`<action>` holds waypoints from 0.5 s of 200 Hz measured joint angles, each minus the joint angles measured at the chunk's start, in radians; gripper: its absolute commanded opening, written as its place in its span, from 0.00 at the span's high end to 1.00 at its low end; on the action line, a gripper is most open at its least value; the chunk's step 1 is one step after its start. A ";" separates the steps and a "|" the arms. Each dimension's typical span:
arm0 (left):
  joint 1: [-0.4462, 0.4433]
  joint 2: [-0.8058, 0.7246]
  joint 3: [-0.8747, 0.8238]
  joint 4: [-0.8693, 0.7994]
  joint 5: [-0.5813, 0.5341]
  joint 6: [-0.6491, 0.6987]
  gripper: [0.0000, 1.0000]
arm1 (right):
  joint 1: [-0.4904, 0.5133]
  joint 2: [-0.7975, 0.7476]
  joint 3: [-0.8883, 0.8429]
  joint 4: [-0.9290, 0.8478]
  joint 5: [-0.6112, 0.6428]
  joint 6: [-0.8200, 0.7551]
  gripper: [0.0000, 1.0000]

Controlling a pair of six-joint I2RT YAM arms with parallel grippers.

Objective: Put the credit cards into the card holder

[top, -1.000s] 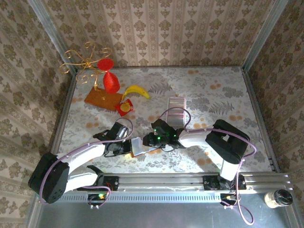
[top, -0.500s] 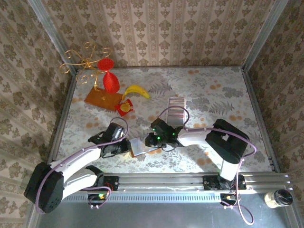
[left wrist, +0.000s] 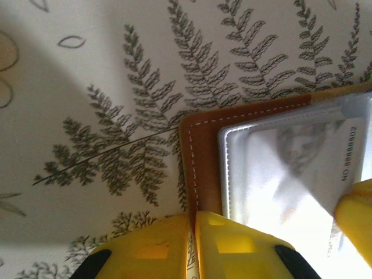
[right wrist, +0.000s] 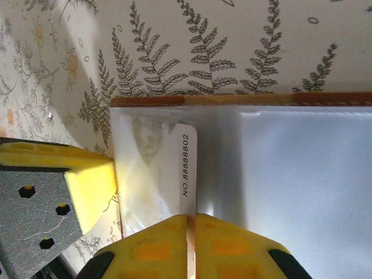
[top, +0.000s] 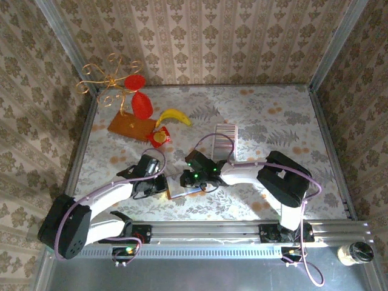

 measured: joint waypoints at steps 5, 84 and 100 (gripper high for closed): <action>0.000 0.000 0.000 0.004 0.002 0.000 0.87 | 0.001 0.002 0.003 -0.001 0.000 0.000 0.91; 0.000 -0.004 -0.011 0.036 0.011 0.000 0.87 | 0.038 -0.047 -0.003 -0.104 0.118 0.039 0.73; 0.000 -0.019 -0.025 0.046 0.011 0.000 0.87 | 0.060 -0.116 -0.025 -0.172 0.183 0.057 0.65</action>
